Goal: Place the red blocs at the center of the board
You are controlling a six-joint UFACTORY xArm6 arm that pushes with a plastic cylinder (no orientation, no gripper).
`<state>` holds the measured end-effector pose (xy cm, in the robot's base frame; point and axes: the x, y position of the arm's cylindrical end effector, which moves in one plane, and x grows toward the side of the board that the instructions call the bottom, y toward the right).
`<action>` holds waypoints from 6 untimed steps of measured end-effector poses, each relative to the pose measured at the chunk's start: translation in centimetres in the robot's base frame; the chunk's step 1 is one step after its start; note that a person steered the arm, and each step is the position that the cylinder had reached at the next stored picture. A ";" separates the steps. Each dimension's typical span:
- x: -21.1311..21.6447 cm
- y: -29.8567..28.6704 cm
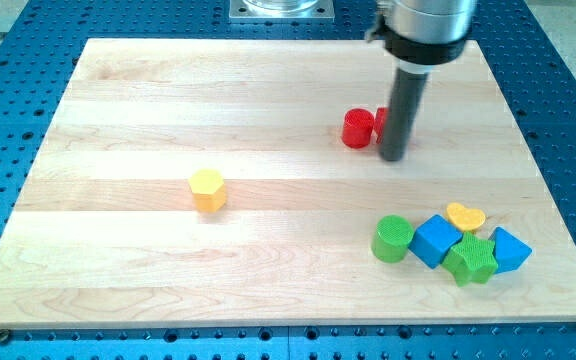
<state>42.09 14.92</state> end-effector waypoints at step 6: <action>-2.6 -1.9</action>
